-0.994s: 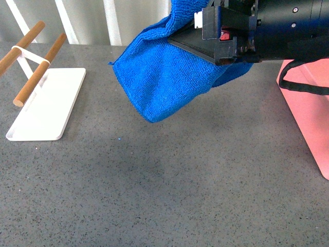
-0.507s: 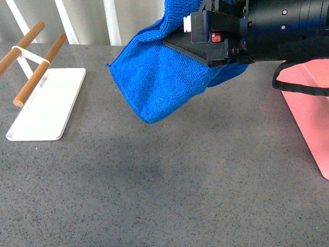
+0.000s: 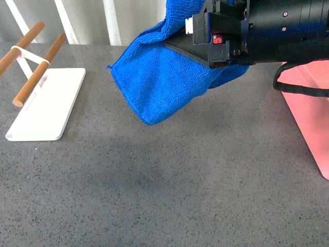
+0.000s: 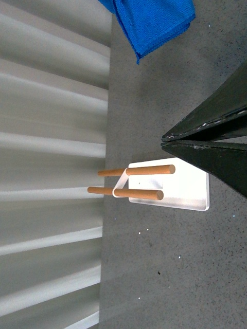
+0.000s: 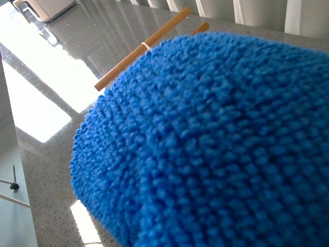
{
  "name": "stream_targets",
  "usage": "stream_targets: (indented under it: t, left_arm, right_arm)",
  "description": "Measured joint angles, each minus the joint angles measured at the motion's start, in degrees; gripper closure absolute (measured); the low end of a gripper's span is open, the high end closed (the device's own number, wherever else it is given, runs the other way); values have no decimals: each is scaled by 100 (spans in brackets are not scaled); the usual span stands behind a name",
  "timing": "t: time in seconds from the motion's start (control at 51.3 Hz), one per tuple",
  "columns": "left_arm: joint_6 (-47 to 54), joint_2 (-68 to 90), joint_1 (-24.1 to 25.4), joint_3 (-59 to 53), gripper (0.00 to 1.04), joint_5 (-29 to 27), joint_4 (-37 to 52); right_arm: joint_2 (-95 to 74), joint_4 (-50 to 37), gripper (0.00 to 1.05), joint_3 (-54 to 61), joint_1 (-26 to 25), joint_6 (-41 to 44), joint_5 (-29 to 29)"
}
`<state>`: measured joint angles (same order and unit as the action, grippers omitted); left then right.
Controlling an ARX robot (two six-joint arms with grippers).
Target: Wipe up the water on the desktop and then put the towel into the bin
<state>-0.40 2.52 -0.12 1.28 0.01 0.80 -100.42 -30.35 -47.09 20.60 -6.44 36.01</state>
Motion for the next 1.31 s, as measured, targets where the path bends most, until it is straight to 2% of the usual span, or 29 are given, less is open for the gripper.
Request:
stream_targets:
  t: [0.409,0.448,0.507,0.624,0.682,0.819,0.916,0.975,1.111,1.306]
  left_arm:
    - [-4,-229,0,0,101,-2,-72]
    - [-2,-229,0,2,96,-2,-74]
    - [-2,-229,0,0,84,-2,-76]
    - [-2,-229,0,0,60,-2,-76]
    - [-2,-229,0,0,48,-2,-76]
    - [-2,-229,0,2,21,-2,-76]
    - [0,-232,0,2,7,-2,-76]
    - [7,-232,0,0,7,0,-76]
    - [9,-232,0,0,7,0,-76]
    - [11,-232,0,0,7,0,-76]
  right_arm:
    - [-63,90,98,-92,-22,22,42]
    - [-72,103,98,-109,-24,26,24]
    - [-103,179,98,-120,-26,74,-26]
    - [-278,1130,98,-254,-26,671,-382]
    - [-455,1941,98,-378,-44,1231,-776]
    - [-793,3613,98,-498,-341,2780,-2199]
    - [-861,4332,98,-697,-647,3407,-2546]
    - [-907,4791,98,-940,-835,3873,-2835]
    - [-1305,4861,98,-1213,-914,4819,-3858]
    - [-2092,5007,98,-1801,-654,5018,-4054]
